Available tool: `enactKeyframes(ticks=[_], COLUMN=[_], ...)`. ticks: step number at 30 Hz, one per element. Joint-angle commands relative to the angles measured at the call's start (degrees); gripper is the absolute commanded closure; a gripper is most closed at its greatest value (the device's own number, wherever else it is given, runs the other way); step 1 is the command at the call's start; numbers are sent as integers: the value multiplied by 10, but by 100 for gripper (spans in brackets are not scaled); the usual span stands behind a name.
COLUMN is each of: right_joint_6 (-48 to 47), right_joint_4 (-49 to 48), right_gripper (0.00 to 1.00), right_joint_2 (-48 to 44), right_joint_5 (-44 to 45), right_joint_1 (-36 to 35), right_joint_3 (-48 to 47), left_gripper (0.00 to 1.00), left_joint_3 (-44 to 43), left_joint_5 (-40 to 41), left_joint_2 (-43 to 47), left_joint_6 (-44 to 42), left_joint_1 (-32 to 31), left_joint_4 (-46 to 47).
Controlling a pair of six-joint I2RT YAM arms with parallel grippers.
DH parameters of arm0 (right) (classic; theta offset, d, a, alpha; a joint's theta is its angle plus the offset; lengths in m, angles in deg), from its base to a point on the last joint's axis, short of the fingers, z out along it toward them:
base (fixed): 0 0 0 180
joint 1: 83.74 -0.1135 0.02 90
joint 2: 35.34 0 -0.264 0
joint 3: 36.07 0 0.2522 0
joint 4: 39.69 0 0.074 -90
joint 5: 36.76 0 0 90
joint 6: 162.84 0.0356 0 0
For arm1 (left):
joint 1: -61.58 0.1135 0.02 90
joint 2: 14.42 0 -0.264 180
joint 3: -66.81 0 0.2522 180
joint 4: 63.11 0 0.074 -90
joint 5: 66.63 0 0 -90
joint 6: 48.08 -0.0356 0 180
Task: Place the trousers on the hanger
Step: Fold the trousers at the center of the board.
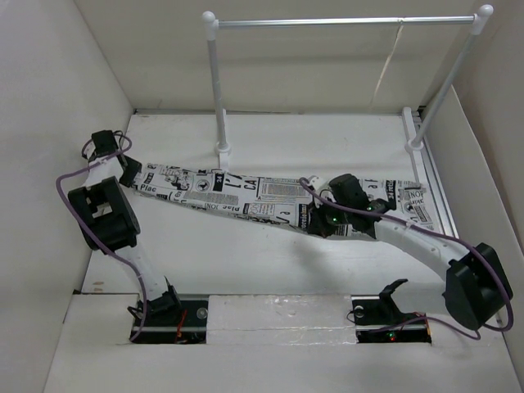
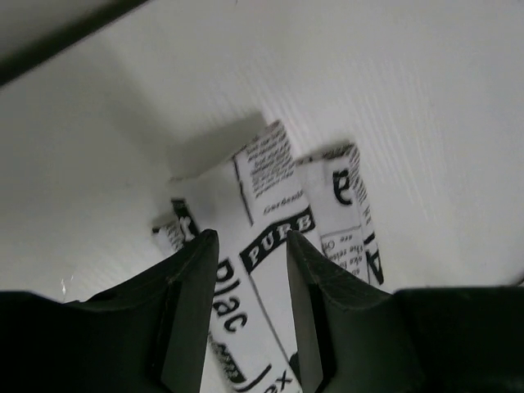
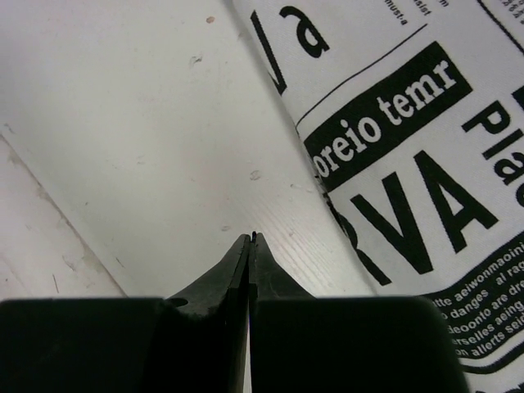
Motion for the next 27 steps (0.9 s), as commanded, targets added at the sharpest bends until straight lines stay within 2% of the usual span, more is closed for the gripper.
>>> enactKeyframes(ticks=[1, 6, 8, 16, 20, 21, 22, 24, 27], right_joint_6=[14, 37, 37, 33, 33, 33, 33, 32, 30], right_joint_4=[-37, -54, -57, -66, -68, -66, -66, -60, -56], right_gripper=[95, 95, 95, 95, 91, 89, 87, 84, 79], right_joint_2=[3, 16, 24, 64, 72, 72, 72, 70, 67], right_joint_5=[4, 9, 6, 12, 12, 12, 13, 17, 20], right_joint_1=[-11, -23, -23, -34, -34, -34, -34, -34, -34], right_joint_3=[8, 14, 10, -8, -11, -14, -15, -18, -24], left_gripper=[65, 65, 66, 66, 68, 71, 78, 100, 100], left_joint_3=[-106, -217, -234, -220, -214, -213, -206, -200, -179], left_joint_5=[58, 133, 148, 173, 168, 163, 162, 156, 153], left_joint_2=[-52, -141, -157, -187, -200, -204, -206, -205, -176], left_joint_6=[-24, -58, -76, -74, -77, -77, -76, -73, -71], left_joint_1=[-3, -20, -28, -34, -34, -34, -34, -34, -34], left_joint_4=[-14, -92, -108, -119, -114, -110, -109, -104, -95])
